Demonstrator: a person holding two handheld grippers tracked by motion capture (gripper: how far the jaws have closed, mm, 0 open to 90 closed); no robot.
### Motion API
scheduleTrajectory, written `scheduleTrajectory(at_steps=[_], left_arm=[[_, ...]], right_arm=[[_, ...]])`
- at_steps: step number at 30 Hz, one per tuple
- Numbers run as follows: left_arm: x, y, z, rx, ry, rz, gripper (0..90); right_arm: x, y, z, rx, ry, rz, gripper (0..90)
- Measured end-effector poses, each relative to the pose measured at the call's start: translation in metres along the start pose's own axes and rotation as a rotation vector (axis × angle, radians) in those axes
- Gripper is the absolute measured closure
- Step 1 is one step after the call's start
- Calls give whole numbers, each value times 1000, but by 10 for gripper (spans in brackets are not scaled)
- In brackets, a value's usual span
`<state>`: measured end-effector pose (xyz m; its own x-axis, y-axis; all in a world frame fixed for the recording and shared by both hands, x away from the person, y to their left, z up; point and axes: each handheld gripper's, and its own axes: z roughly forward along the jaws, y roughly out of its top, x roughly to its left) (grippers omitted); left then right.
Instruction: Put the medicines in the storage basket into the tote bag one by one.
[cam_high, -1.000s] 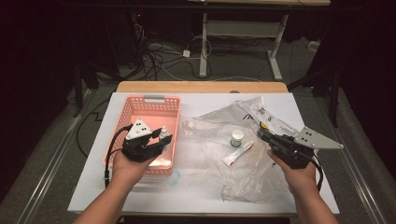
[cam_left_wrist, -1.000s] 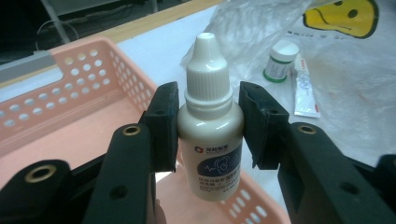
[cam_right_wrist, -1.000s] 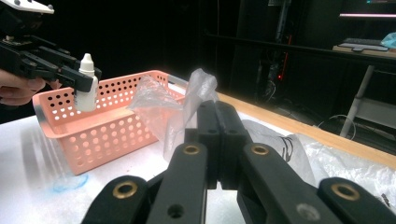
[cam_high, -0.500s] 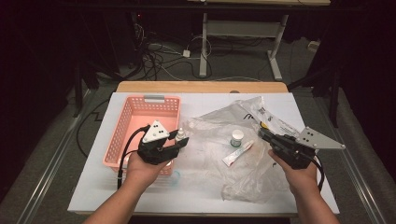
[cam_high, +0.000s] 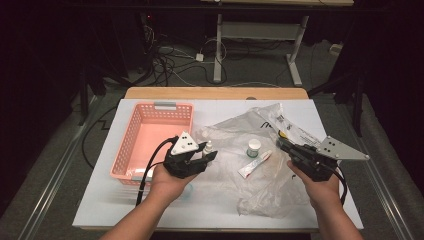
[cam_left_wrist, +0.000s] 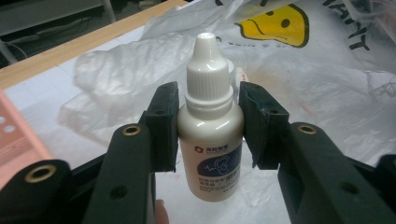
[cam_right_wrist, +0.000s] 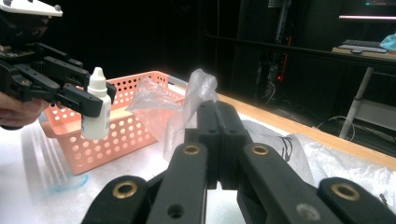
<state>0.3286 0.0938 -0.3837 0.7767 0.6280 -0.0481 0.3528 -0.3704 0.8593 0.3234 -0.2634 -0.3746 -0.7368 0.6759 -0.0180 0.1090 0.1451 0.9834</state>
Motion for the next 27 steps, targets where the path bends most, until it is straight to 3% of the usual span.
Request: scheduleTrajectory(at_steps=[18, 27], left_arm=[[-22, 7, 42, 11, -63, 20, 581], [-29, 11, 66, 12, -73, 43, 580]], right_arm=[[0, 2, -2, -7, -2, -11, 900], [1, 1, -3, -2, 0, -8, 900]])
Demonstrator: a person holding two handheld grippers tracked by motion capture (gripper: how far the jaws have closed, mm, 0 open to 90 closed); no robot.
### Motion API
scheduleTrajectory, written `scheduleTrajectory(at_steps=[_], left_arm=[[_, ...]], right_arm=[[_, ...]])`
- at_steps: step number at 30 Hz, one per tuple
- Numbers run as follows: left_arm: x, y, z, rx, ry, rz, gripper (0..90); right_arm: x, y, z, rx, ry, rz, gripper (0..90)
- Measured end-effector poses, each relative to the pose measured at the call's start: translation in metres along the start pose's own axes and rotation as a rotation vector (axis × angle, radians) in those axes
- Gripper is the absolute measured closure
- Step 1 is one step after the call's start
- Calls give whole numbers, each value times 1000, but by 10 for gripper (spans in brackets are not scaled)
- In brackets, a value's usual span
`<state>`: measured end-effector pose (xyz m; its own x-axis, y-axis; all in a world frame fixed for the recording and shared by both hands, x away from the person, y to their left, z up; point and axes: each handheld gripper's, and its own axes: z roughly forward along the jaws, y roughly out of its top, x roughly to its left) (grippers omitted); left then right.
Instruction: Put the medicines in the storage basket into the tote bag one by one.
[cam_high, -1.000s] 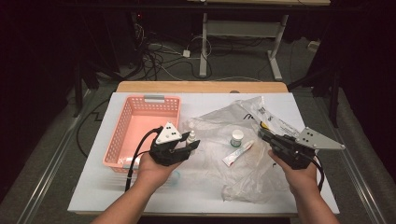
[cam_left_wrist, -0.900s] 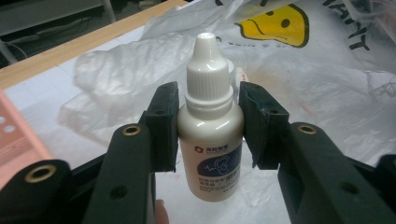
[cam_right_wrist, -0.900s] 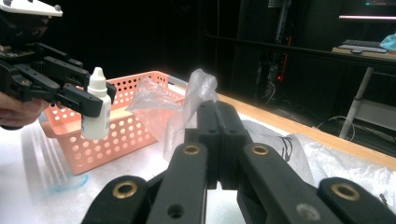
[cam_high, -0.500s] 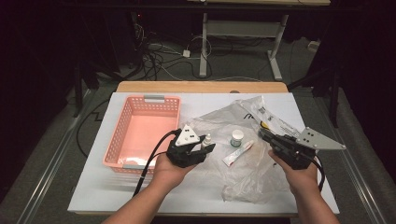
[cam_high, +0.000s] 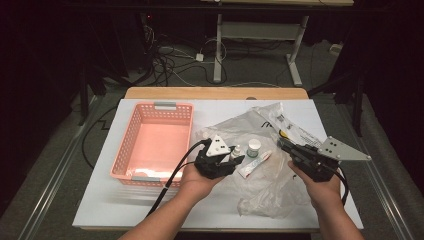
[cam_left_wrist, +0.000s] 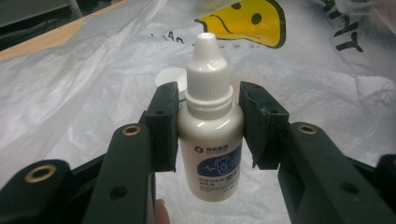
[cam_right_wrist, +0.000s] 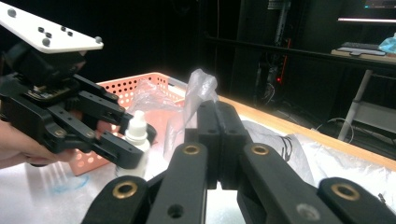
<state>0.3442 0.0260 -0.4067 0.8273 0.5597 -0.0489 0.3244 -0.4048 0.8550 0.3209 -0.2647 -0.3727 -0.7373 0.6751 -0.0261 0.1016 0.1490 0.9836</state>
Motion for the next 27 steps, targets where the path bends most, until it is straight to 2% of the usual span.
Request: scheduleTrajectory(at_steps=[6, 15, 20, 27], left_arm=[[-5, 0, 20, 7, 2, 12, 580], [-19, -1, 60, 17, -35, 29, 579], [-24, -4, 85, 37, -58, 21, 578], [-26, -2, 111, 28, -63, 8, 577]], right_arm=[[0, 0, 0, -2, -3, 4, 900], [0, 0, -2, -2, 0, 1, 900], [-1, -1, -1, -2, 1, 0, 900], [-1, -1, -3, -6, -1, 3, 900]])
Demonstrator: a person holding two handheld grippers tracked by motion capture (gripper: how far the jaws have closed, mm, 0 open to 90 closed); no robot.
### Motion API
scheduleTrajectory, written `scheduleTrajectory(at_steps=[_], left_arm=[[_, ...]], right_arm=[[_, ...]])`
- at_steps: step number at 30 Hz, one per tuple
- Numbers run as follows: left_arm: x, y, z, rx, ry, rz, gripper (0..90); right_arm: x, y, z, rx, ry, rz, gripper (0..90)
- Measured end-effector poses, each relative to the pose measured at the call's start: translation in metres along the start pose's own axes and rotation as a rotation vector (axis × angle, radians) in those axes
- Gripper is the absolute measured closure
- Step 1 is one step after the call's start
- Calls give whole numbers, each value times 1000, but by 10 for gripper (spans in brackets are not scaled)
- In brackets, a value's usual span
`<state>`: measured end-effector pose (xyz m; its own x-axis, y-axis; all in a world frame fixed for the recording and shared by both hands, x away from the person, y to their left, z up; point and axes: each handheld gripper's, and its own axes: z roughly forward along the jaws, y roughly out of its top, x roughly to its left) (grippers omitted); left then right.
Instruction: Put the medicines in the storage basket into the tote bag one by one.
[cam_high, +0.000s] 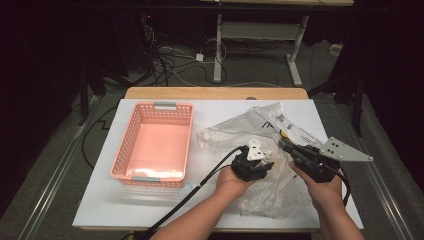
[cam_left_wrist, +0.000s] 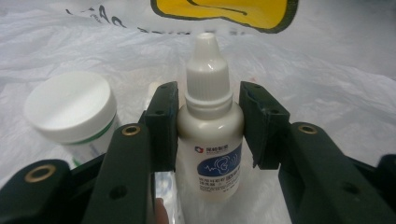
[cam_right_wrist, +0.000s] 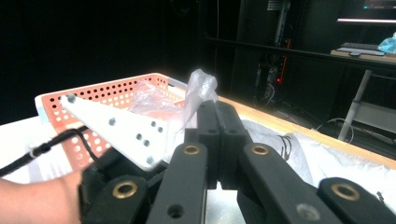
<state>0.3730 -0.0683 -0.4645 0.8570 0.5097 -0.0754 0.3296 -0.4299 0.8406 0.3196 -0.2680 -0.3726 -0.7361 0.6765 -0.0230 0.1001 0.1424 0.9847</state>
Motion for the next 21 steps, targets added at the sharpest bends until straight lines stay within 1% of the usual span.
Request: scheduleTrajectory(at_steps=[2, 3, 5, 7, 9, 12, 14, 15, 16, 18, 20, 21], left_arm=[[0, 3, 5, -7, -5, -2, 577], [0, 4, 8, -8, 0, 3, 577], [-1, 6, 12, -8, 15, 5, 577], [0, 8, 17, -7, 17, 10, 577], [0, 9, 22, -6, 9, 10, 577], [-1, 7, 26, -16, 14, 1, 577], [-2, 7, 27, -23, 9, -5, 575], [-2, 7, 27, -19, 7, -3, 574], [-2, 7, 26, -13, 14, -1, 571], [-2, 7, 25, 12, 8, 19, 561], [-2, 6, 25, 25, 3, 20, 537], [-2, 6, 24, 32, 2, 17, 501]], right_arm=[[0, 0, -1, -2, -2, 3, 900], [-1, 1, -1, -12, -2, -6, 900], [-1, 1, -2, -8, -4, 4, 900], [-2, 0, -2, -8, -5, 2, 900], [-2, 0, -2, -8, -5, 1, 900], [-2, 1, -3, -9, -4, 1, 900], [-2, 1, -4, -11, -4, 1, 900], [-2, 1, -4, -10, -4, 2, 900], [-3, 1, -4, -11, -5, 3, 900], [-2, 1, -4, -11, -5, 2, 900], [-3, 1, -5, -12, -6, 1, 900], [-2, 1, -5, -14, -6, 3, 900]])
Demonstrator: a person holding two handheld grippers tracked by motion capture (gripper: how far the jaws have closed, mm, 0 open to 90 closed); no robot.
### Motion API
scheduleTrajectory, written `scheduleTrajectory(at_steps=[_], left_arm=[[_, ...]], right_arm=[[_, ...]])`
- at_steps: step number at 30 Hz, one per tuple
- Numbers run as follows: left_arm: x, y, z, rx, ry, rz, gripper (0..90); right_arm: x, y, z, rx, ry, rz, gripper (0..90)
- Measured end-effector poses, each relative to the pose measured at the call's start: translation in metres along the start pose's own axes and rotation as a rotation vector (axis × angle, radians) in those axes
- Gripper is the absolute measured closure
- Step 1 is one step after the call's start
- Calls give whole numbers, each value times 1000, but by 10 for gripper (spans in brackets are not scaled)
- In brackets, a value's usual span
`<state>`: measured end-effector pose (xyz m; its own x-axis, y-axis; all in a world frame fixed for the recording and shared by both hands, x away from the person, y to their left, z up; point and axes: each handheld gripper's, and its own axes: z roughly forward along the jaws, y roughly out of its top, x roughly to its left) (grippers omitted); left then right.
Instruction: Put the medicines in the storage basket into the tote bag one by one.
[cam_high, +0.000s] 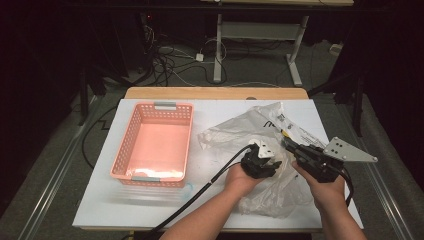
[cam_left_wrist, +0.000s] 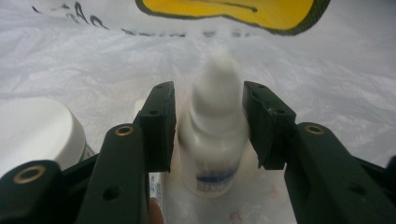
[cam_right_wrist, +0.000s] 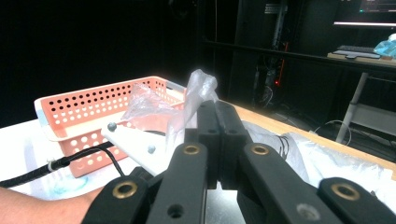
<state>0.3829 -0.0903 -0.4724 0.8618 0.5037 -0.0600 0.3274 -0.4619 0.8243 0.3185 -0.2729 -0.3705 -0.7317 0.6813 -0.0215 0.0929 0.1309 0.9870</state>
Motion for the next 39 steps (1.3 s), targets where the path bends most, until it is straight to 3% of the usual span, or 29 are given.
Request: scheduleTrajectory(at_steps=[1, 4, 8, 12, 20, 24, 28, 31, 37, 39], left_arm=[[1, 0, -1, 14, 0, 11, 497], [0, -1, -4, 5, -13, -21, 433], [1, -3, -15, 29, -39, -13, 358], [2, -13, -35, 19, -53, -54, 322], [8, -46, -94, 4, -8, -87, 289], [6, -61, -112, 35, 17, -76, 264], [7, -76, -118, 86, 45, -63, 253], [10, -82, -115, 147, 32, -96, 160], [14, -89, -103, 247, 88, -110, 61], [14, -88, -103, 248, 89, -109, 56]], right_arm=[[0, 0, 0, -2, -2, -4, 900], [0, 0, 0, -1, -1, -4, 900], [-1, 0, 0, 0, 3, 4, 900], [-2, -1, -1, 5, 2, 11, 900], [1, -1, 0, 6, 4, 7, 900], [1, -1, 1, 6, 2, 1, 900], [2, 0, 1, 11, 1, 3, 900], [2, -1, 2, 16, 2, 2, 900], [2, -3, 2, 23, 0, 4, 900], [2, -4, 2, 26, -3, 3, 900]])
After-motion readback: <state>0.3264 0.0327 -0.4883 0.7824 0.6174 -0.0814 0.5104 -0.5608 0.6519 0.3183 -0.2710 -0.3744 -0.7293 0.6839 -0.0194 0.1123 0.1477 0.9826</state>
